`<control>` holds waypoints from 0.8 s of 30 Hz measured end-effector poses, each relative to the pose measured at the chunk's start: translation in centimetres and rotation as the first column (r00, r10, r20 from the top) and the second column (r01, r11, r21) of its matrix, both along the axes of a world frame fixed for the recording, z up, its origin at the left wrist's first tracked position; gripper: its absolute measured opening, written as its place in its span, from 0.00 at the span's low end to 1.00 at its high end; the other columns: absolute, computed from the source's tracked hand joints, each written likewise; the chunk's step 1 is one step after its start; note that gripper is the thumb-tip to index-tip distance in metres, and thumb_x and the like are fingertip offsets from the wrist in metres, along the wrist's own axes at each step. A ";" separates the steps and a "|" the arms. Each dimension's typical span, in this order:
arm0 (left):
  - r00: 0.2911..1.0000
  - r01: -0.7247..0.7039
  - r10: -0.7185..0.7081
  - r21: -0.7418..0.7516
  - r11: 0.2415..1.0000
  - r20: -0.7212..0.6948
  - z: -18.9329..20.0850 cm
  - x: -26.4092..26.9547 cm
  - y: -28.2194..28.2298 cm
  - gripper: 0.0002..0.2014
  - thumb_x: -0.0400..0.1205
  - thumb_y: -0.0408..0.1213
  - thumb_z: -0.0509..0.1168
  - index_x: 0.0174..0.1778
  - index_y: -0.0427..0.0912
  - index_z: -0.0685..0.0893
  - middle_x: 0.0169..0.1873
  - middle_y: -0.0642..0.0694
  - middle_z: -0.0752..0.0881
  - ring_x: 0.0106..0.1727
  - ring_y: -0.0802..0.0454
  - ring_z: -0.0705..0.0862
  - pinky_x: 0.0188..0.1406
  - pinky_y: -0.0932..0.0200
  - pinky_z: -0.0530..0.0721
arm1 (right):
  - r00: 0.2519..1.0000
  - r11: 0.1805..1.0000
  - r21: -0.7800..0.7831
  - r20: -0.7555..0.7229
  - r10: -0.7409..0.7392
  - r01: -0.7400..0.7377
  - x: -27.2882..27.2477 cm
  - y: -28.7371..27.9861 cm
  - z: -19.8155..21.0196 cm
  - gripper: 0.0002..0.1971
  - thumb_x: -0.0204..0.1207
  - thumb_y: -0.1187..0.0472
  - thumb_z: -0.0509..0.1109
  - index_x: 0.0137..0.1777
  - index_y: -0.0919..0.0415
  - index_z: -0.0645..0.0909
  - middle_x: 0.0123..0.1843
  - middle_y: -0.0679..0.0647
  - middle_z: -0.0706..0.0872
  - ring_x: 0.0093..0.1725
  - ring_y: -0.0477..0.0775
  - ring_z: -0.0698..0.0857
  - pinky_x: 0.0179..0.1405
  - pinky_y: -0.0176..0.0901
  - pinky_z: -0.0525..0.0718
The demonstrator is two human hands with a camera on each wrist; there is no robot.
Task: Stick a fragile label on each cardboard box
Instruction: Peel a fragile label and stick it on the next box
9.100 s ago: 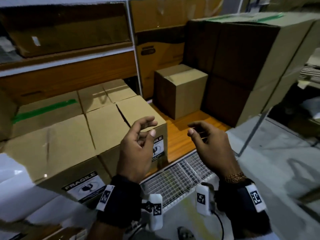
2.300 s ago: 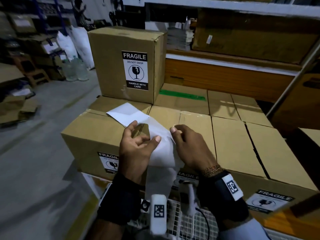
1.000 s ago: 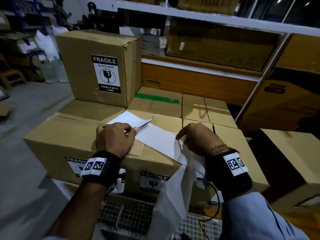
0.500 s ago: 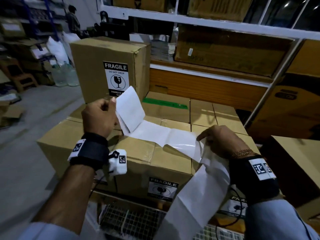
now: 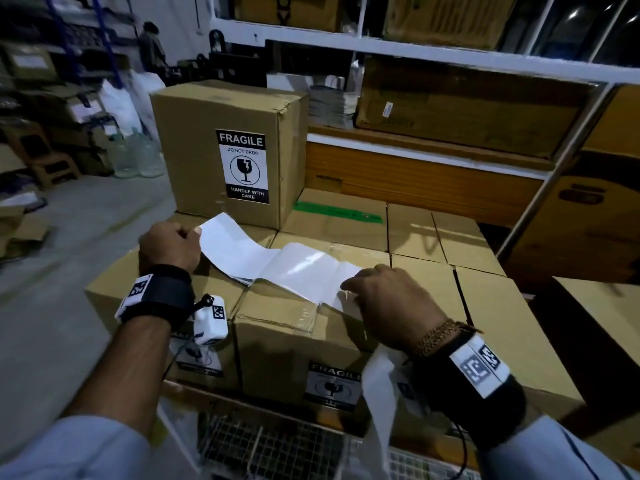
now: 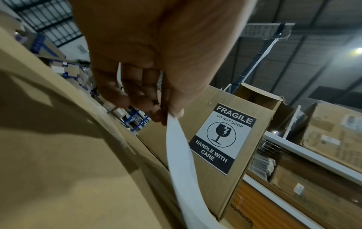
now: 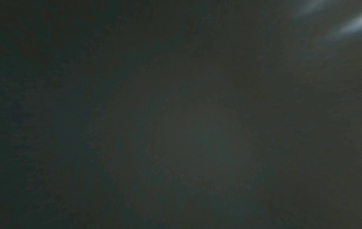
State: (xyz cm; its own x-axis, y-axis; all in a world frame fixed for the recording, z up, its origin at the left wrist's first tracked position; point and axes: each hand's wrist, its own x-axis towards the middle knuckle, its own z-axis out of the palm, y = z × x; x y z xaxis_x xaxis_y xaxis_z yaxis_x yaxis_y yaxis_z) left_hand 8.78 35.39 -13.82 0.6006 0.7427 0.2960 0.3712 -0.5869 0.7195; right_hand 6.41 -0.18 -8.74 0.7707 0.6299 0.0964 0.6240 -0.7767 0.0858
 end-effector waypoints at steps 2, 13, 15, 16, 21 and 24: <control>0.999 -0.025 0.025 -0.016 1.000 -0.041 0.1 0.2 0.3 0.13 0.83 0.42 0.74 0.49 0.33 0.92 0.48 0.31 0.91 0.49 0.32 0.88 0.51 0.47 0.84 | 0.998 0.999 -0.007 -0.041 -0.046 0.046 0.3 0.4 -0.8 0.15 0.86 0.46 0.62 0.62 0.49 0.85 0.53 0.50 0.89 0.48 0.54 0.84 0.52 0.49 0.86; 0.991 -0.132 0.132 0.004 0.991 0.016 2.4 -2.1 0.8 0.09 0.82 0.40 0.74 0.46 0.35 0.92 0.46 0.30 0.91 0.48 0.30 0.89 0.51 0.41 0.86 | 0.989 0.996 -0.028 -0.120 -0.090 0.087 2.1 -0.2 -2.8 0.21 0.86 0.34 0.57 0.53 0.46 0.87 0.46 0.50 0.91 0.47 0.56 0.88 0.36 0.45 0.76; 0.986 -0.124 0.117 0.056 0.991 0.117 3.9 -3.2 -0.3 0.10 0.83 0.43 0.72 0.50 0.40 0.92 0.46 0.34 0.92 0.48 0.32 0.89 0.50 0.41 0.87 | 0.987 0.995 0.003 -0.128 -0.094 0.095 2.4 -0.2 -2.9 0.20 0.86 0.34 0.57 0.52 0.46 0.84 0.46 0.50 0.90 0.47 0.56 0.88 0.37 0.46 0.79; 0.978 -0.126 0.108 0.092 0.988 0.179 4.7 -3.7 -1.1 0.11 0.83 0.46 0.71 0.52 0.43 0.92 0.47 0.36 0.92 0.48 0.33 0.89 0.50 0.42 0.87 | 0.988 0.995 0.027 -0.123 -0.094 0.098 2.4 -0.3 -2.9 0.20 0.86 0.35 0.57 0.52 0.46 0.84 0.47 0.49 0.90 0.48 0.56 0.88 0.38 0.47 0.81; 0.883 -0.022 -0.103 0.258 0.966 0.458 9.1 -6.3 -7.7 0.11 0.87 0.50 0.67 0.60 0.51 0.90 0.50 0.48 0.93 0.46 0.49 0.90 0.47 0.59 0.84 | 0.994 0.965 0.246 -0.077 -0.078 0.095 2.2 -0.9 -2.0 0.20 0.88 0.42 0.61 0.69 0.51 0.85 0.60 0.54 0.92 0.55 0.57 0.90 0.51 0.54 0.90; 0.786 0.153 -0.290 0.283 0.947 0.546 10.0 -6.6 -12.0 0.11 0.88 0.46 0.69 0.63 0.49 0.89 0.46 0.54 0.92 0.35 0.64 0.87 0.37 0.78 0.79 | 0.994 0.889 0.449 -0.093 -0.057 0.093 2.4 -1.6 -1.4 0.18 0.90 0.46 0.62 0.68 0.55 0.88 0.59 0.53 0.93 0.55 0.53 0.90 0.55 0.53 0.89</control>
State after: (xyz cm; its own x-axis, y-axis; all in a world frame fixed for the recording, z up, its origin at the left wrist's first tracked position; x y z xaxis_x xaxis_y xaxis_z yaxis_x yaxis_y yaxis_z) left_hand 2.17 23.39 -3.83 0.4086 0.4877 0.7715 -0.2291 -0.7634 0.6039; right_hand 8.85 -1.83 -10.11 0.8300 0.4722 0.2969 0.5532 -0.7650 -0.3299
